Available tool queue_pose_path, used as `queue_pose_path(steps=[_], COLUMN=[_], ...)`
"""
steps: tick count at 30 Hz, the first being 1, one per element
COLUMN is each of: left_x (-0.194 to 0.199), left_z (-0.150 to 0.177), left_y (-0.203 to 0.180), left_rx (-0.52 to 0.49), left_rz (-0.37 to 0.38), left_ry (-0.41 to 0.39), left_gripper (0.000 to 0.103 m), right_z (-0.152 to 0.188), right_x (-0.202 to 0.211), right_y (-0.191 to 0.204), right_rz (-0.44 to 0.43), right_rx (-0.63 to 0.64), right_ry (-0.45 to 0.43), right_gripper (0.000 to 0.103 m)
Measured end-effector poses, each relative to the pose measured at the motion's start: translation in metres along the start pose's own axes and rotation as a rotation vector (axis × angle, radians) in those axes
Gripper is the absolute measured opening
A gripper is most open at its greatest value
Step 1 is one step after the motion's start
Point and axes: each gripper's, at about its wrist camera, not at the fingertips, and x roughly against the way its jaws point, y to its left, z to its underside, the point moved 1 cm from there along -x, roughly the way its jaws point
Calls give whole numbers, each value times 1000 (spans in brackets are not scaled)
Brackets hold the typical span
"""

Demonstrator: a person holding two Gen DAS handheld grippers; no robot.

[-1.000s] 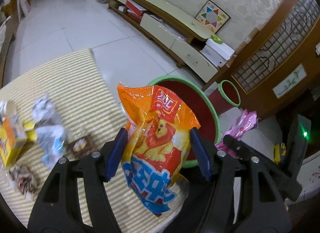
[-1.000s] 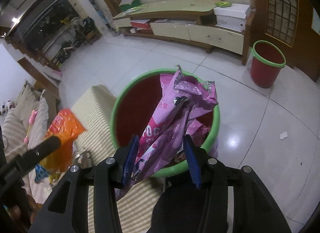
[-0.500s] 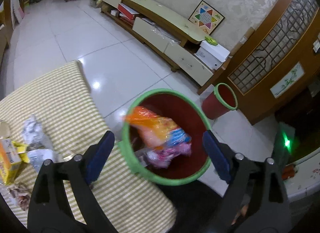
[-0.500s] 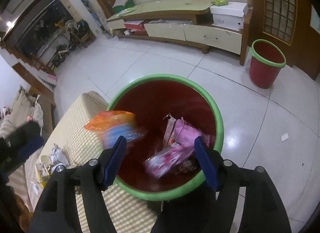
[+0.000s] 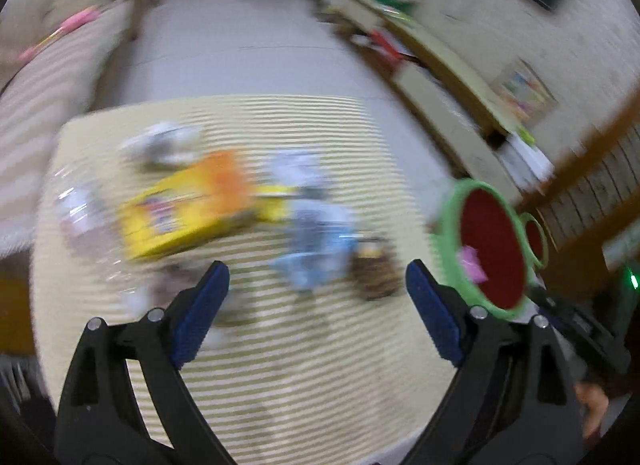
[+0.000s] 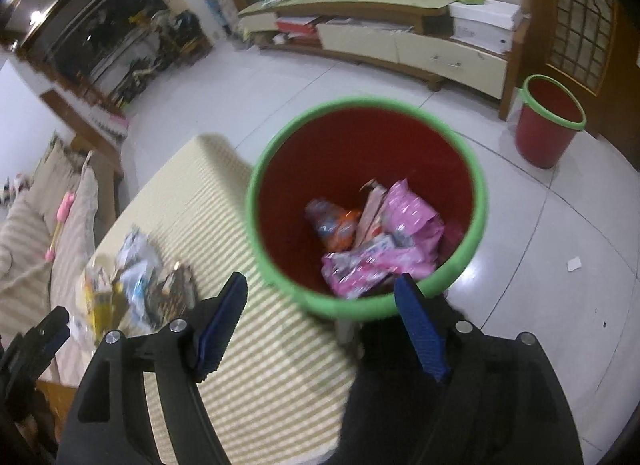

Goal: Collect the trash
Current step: 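Grasp the clear water bottle with the left tool while the right tool grasps the yellow tea carton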

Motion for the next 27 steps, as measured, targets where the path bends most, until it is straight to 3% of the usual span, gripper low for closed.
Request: queue_pose_path(steps=[5, 8, 13, 15, 18, 19, 21, 27], left_x=[7, 4, -25, -41, -64, -66, -61, -28], left_z=[-4, -12, -25, -28, -30, -30, -32, -9], left_y=[101, 144, 179, 188, 193, 193, 188, 173], left_rx=[209, 319, 348, 367, 374, 378, 366, 336], left_rz=[-173, -206, -281, -273, -209, -180, -182, -86], left_ry=[-20, -25, 25, 58, 127, 130, 117, 78], left_gripper=[88, 88, 88, 85, 56, 53, 51, 51], right_z=[22, 34, 48, 52, 57, 58, 57, 53], right_x=[-5, -6, -1, 2, 2, 2, 2, -5], right_y=[33, 53, 76, 84, 94, 99, 105, 143], right_rz=[-37, -53, -74, -78, -82, -83, -86, -86], right_rx=[56, 91, 136, 151, 176, 188, 211, 367], right_ry=[41, 60, 74, 76, 86, 91, 95, 103], right_gripper=[74, 74, 74, 74, 74, 74, 74, 74])
